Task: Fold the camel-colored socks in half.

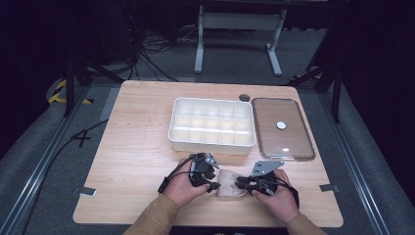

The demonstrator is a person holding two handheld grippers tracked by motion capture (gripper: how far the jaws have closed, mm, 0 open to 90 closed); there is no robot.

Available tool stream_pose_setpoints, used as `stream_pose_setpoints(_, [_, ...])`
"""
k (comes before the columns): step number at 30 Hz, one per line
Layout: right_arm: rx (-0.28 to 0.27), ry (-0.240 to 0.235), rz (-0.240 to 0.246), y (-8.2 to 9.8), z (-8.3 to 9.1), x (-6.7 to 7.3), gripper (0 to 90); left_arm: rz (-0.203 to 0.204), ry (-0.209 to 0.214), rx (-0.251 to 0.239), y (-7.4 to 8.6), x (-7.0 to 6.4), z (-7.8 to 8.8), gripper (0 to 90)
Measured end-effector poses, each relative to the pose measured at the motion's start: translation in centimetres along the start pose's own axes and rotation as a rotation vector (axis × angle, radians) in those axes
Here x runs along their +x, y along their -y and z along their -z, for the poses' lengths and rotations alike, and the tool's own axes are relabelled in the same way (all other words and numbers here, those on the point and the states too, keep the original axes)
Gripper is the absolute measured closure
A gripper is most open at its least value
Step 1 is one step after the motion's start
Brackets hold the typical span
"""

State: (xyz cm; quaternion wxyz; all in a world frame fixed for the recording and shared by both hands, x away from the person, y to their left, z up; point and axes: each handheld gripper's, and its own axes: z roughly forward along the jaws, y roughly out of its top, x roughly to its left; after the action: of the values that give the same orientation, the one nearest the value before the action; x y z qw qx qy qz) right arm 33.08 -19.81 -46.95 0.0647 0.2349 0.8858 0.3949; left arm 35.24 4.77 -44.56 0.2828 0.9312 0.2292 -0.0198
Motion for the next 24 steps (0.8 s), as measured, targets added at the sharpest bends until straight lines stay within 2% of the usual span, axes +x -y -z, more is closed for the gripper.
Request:
stream_pose_setpoints(7, [0.008, -0.008, 0.000, 0.2, 0.3, -0.3, 78.6, -0.018, 0.009, 0.033, -0.1, 0.0, -0.5, 70.3])
stream_pose_setpoints(10, [0.013, -0.001, 0.005, 0.2, 0.5, -0.3, 79.0, -0.011, 0.031, 0.054, -0.1, 0.1, -0.6, 81.7])
stream_pose_setpoints(13, [0.018, 0.008, 0.021, 0.0, 0.6, 0.0, 79.0, -0.012, 0.027, 0.060, 0.0, 0.1, -0.5, 83.5])
stream_pose_setpoints(20, [-0.029, 0.007, 0.039, -0.9, 1.2, 0.7, 75.8, -0.008, 0.022, 0.061, 0.1, 0.2, -0.3, 85.4])
stream_pose_setpoints(24, [-0.056, 0.006, 0.057, -1.5, 1.4, 1.3, 81.1, -0.007, 0.012, 0.061, 0.4, 0.2, 0.1, 86.7])
